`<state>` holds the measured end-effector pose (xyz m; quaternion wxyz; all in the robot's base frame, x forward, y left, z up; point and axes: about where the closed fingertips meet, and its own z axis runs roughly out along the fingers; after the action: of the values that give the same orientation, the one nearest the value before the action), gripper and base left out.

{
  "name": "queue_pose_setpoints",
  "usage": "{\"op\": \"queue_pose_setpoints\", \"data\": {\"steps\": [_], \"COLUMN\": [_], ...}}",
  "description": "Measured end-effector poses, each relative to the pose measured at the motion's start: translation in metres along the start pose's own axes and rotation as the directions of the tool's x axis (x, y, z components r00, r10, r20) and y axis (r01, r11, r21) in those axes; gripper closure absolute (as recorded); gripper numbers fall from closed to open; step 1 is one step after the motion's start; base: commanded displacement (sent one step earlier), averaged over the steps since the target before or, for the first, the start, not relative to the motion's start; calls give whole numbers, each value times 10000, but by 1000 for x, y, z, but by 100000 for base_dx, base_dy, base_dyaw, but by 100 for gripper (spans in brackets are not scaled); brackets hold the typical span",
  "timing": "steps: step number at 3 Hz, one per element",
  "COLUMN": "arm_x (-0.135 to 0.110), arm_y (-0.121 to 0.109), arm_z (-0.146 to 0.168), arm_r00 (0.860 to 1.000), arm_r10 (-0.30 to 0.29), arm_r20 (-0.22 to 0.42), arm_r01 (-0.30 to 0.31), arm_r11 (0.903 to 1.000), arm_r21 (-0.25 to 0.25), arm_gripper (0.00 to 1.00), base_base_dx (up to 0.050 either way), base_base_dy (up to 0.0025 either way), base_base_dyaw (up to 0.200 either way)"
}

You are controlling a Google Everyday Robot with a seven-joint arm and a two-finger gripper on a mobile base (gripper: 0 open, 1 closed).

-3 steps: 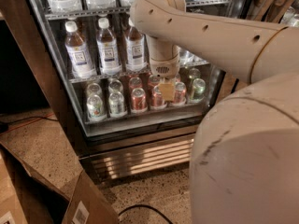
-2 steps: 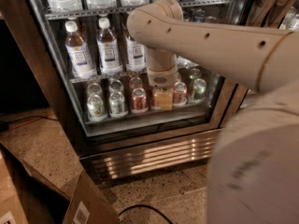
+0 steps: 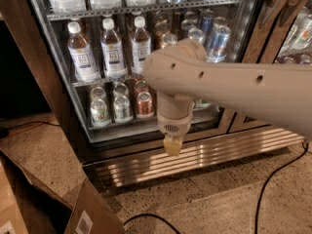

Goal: Close left fridge door

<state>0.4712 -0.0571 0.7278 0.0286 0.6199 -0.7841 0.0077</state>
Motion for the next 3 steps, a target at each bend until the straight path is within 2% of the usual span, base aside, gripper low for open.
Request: {"op": "queue_pose_setpoints", "data": {"steps": [1,2,3], "arm_x": [8,10,10], "arm_y": [25,26,26], "arm_z": [27,30,30], "arm_r00": [9982,9979,9979], "arm_r10": [-188,-197,-197], "arm_r20": [-563,-617,-617], "arm_r01": [173,179,179], "arm_r11": [9995,9994,9994], "arm_r21": [-263,-305,-305], "arm_gripper": [100,81,58], "base_base_dx": [0,0,0], "base_base_dy": [0,0,0], "base_base_dyaw": [0,0,0]}}
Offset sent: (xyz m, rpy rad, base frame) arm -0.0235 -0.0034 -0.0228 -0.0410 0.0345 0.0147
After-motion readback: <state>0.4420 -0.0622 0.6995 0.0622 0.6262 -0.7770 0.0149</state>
